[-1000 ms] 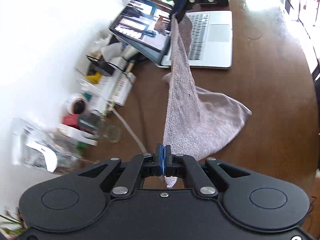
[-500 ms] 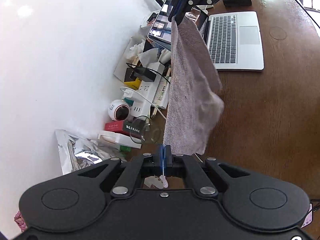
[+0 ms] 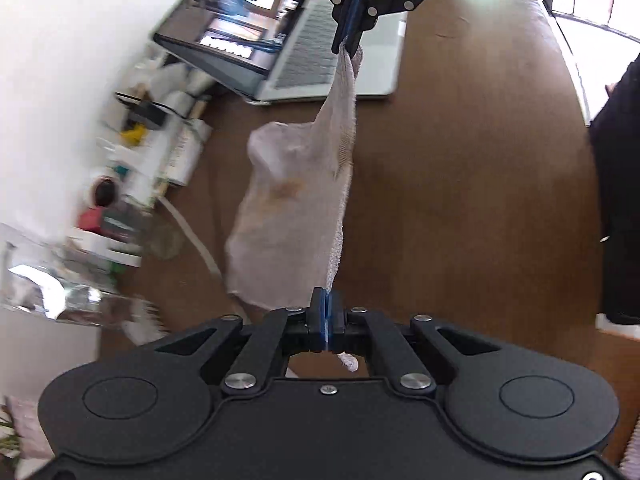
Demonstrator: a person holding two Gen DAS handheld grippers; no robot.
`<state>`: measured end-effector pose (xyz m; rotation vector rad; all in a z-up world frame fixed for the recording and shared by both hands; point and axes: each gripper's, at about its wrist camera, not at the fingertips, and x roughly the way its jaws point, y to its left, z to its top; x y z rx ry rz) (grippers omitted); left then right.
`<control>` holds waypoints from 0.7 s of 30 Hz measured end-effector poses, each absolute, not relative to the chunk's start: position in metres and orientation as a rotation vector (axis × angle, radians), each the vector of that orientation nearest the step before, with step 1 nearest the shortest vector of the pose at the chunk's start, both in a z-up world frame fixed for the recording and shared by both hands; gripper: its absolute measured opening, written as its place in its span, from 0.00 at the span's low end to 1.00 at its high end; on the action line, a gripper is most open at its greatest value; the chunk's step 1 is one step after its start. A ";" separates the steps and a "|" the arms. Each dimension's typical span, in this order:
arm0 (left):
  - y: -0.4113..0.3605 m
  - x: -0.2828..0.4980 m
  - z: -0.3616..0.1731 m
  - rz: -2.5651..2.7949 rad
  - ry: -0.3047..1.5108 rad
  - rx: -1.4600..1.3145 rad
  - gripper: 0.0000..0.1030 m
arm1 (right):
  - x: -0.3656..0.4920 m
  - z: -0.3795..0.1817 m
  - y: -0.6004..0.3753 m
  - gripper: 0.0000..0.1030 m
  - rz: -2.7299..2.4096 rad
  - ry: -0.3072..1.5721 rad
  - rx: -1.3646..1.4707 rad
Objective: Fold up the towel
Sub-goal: 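Raise and shake the towel open, then lay it flat with both grippers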
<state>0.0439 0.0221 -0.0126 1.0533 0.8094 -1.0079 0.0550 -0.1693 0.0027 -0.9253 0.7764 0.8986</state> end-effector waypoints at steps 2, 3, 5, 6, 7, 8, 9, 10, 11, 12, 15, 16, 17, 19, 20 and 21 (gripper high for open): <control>0.023 0.030 -0.030 -1.027 0.837 1.013 0.01 | 0.035 -0.017 -0.170 0.04 0.912 0.824 -0.904; 0.024 0.022 -0.039 -1.037 0.850 0.992 0.01 | 0.026 -0.024 -0.171 0.04 0.914 0.843 -0.894; 0.024 0.011 -0.050 -1.052 0.867 0.970 0.01 | 0.011 -0.036 -0.173 0.04 0.916 0.873 -0.879; 0.025 0.005 -0.054 -1.063 0.874 0.962 0.01 | 0.004 -0.042 -0.175 0.04 0.917 0.889 -0.869; 0.025 0.001 -0.058 -1.072 0.883 0.956 0.01 | -0.004 -0.047 -0.176 0.04 0.918 0.904 -0.860; 0.026 -0.002 -0.060 -1.075 0.886 0.953 0.01 | -0.010 -0.051 -0.176 0.04 0.918 0.913 -0.851; 0.026 -0.007 -0.062 -1.083 0.892 0.947 0.01 | -0.015 -0.055 -0.177 0.04 0.918 0.921 -0.843; 0.027 -0.010 -0.065 -1.089 0.899 0.942 0.01 | -0.020 -0.059 -0.178 0.04 0.918 0.931 -0.833; 0.028 -0.012 -0.065 -1.091 0.901 0.942 0.01 | -0.022 -0.061 -0.177 0.04 0.918 0.941 -0.820; 0.028 -0.014 -0.067 -1.094 0.905 0.943 0.01 | -0.024 -0.064 -0.177 0.04 0.918 0.950 -0.807; 0.029 -0.024 -0.073 -1.105 0.917 0.937 0.01 | -0.029 -0.067 -0.177 0.04 0.928 0.962 -0.802; 0.030 -0.026 -0.074 -1.108 0.921 0.937 0.01 | -0.032 -0.069 -0.177 0.04 0.933 0.966 -0.801; 0.030 -0.026 -0.075 -1.110 0.923 0.943 0.01 | -0.032 -0.069 -0.176 0.04 0.936 0.972 -0.799; 0.031 -0.027 -0.077 -1.117 0.936 0.945 0.01 | -0.033 -0.071 -0.176 0.04 0.941 0.985 -0.796; 0.031 -0.026 -0.077 -1.119 0.938 0.949 0.01 | -0.033 -0.071 -0.177 0.04 0.945 0.990 -0.795; 0.030 -0.023 -0.077 -1.122 0.939 0.952 0.01 | -0.033 -0.072 -0.177 0.04 0.949 0.995 -0.795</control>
